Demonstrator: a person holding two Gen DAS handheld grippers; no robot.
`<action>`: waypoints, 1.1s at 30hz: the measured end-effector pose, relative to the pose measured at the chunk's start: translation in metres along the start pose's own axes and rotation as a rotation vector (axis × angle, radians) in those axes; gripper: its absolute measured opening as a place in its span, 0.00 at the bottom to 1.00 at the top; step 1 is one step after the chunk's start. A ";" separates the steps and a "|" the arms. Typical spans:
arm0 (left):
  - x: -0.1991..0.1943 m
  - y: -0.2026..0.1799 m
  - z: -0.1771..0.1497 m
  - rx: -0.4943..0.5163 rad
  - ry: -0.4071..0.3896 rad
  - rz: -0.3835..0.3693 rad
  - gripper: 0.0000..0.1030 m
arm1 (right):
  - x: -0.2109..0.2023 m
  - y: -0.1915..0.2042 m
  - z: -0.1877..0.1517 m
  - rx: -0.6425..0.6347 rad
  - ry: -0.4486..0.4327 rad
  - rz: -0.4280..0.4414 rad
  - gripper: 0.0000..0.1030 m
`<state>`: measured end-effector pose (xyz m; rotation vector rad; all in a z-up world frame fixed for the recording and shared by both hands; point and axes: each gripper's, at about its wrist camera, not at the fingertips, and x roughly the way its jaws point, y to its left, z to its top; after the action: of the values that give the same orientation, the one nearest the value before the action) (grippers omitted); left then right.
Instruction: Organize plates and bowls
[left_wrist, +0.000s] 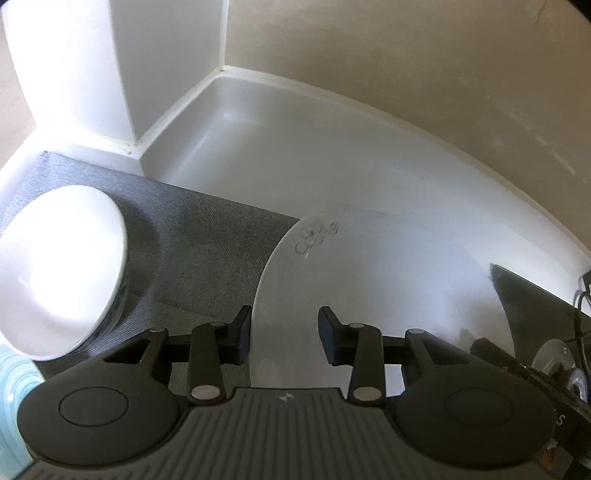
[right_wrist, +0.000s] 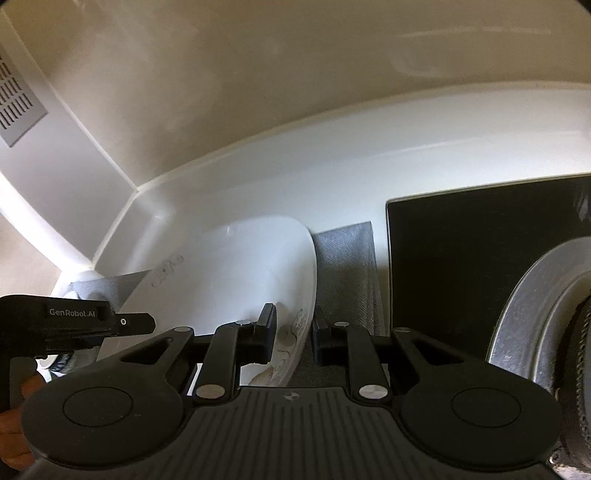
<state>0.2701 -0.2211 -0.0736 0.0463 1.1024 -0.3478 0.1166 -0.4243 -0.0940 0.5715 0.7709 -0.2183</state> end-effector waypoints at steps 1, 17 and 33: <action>-0.003 0.001 -0.001 -0.002 0.002 -0.004 0.41 | -0.002 0.001 0.001 0.002 0.000 0.002 0.21; -0.042 0.003 -0.040 0.011 0.011 -0.034 0.41 | -0.050 0.009 -0.025 0.011 -0.021 0.009 0.21; -0.083 0.005 -0.087 0.065 -0.001 -0.058 0.41 | -0.113 0.015 -0.068 0.047 -0.073 -0.008 0.21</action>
<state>0.1632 -0.1770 -0.0408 0.0715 1.0927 -0.4359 0.0029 -0.3760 -0.0468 0.6023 0.6987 -0.2636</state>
